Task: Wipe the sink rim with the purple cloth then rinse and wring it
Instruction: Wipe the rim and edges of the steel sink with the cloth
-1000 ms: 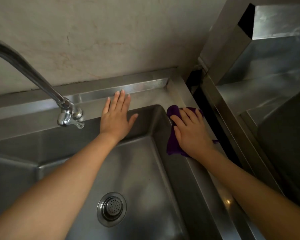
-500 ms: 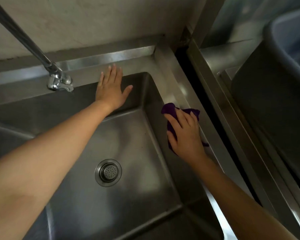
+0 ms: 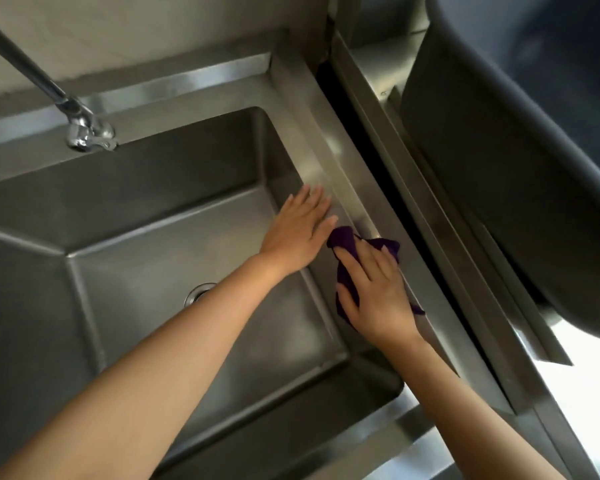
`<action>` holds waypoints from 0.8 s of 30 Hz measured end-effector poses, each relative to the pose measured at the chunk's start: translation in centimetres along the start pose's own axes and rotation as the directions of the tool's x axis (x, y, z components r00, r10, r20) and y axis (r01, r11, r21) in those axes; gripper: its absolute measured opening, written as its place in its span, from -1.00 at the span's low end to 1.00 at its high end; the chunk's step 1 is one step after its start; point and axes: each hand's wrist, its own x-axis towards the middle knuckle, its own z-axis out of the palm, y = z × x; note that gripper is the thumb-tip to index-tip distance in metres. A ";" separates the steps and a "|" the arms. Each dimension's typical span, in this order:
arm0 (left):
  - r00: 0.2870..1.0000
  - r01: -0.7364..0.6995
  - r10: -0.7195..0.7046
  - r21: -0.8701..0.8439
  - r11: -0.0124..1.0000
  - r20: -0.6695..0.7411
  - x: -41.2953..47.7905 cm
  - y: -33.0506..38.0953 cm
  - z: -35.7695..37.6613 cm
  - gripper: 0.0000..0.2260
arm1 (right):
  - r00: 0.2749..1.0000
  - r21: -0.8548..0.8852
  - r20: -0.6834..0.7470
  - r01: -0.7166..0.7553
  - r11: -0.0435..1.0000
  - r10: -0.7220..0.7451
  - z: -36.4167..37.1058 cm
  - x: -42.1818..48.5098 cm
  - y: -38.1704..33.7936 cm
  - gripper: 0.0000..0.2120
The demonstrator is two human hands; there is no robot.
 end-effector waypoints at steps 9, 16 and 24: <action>0.996 -0.030 0.014 0.179 0.983 0.086 -1.2 2.2 1.3 -0.46 | 0.999 -0.009 0.030 -0.016 1.000 0.017 -0.8 -7.0 1.3 -0.47; 0.998 0.018 -0.013 -0.076 0.997 0.062 -6.4 5.0 4.0 -0.52 | 0.992 0.155 -0.051 -0.110 0.982 0.120 -1.1 -10.6 0.4 -0.60; 0.859 0.459 -0.370 -0.853 0.248 0.355 -12.2 8.5 3.4 -0.58 | 0.920 0.645 0.056 -0.329 0.690 0.387 -3.0 -7.5 -4.6 -0.61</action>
